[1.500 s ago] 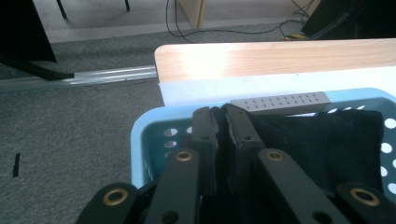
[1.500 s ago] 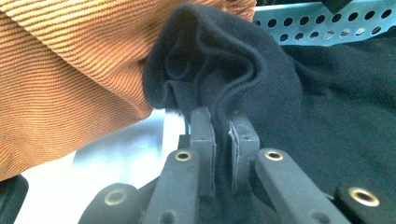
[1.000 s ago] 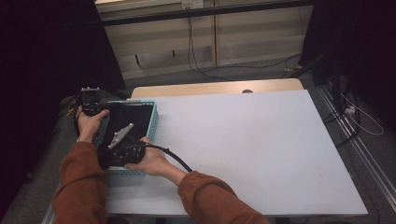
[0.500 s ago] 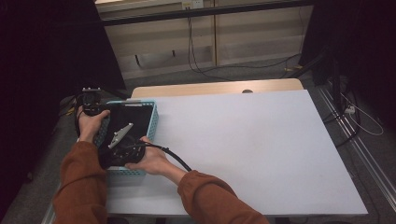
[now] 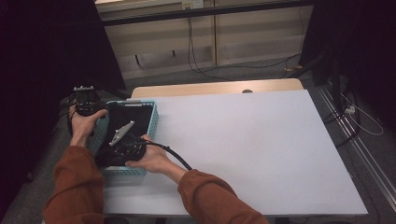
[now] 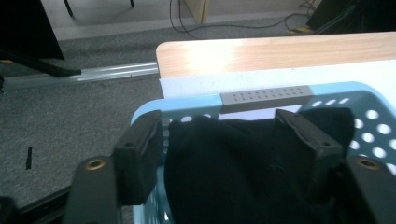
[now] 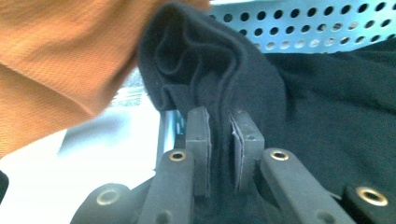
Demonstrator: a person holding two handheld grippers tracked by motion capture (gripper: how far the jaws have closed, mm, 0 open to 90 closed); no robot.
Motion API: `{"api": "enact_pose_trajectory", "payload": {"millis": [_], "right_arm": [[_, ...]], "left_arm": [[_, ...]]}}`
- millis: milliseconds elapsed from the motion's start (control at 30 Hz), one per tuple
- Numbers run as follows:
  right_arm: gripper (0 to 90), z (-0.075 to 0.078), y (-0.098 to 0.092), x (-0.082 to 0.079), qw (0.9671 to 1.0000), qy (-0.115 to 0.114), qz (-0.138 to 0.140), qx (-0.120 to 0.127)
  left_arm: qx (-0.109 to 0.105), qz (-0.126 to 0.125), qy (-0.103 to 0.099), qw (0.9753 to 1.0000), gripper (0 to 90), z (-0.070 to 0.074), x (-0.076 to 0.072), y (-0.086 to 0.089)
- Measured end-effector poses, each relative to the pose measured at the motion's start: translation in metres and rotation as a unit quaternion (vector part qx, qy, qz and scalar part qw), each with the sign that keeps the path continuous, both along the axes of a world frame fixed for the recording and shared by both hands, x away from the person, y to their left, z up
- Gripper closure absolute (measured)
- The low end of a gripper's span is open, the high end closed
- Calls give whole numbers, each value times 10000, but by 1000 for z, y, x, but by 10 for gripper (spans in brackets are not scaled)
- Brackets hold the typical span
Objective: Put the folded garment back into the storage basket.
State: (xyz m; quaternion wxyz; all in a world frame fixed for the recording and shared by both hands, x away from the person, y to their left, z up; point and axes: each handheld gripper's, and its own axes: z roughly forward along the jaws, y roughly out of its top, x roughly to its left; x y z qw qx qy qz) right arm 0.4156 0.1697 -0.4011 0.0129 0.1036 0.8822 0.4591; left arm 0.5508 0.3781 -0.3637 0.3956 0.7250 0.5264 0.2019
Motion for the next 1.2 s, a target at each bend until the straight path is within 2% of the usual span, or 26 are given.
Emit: {"api": "enact_pose_trajectory", "payload": {"millis": [133,233,333,433,567,733,833,967,1067,1200], "right_arm": [[803,-1,1,0,9999,-67,12,-78],[806,0,3,-3,9993,-239,66,-295],[807,0,4,-3,9987,-258,100,-436],[804,0,5,-3,9986,-257,92,-456],[727,1,1,-2,9996,-69,32,-262],[579,6,-8,-3,10000,-67,-2,-20],[495,11,-18,-2,9997,-42,-112,220],[450,17,-30,-3,9990,-69,-214,392],[449,20,-41,-5,9986,-101,-280,432],[455,22,-54,-7,9981,-135,-359,489]], "left_arm": [[78,-10,-100,9999,305,5,-12,5],[117,-56,-162,9998,293,5,-20,6],[188,-141,-192,9995,277,6,-26,4],[112,-219,-314,9992,264,9,-35,1],[23,-267,-433,9987,249,14,-48,-4],[21,-247,-422,9988,249,14,-62,-7],[47,-325,-412,9986,252,14,-68,-10],[95,-397,-422,9983,259,12,-78,-14],[198,-455,-416,9979,271,11,-85,-16],[173,-468,-452,9977,277,10,-96,-16]]}}
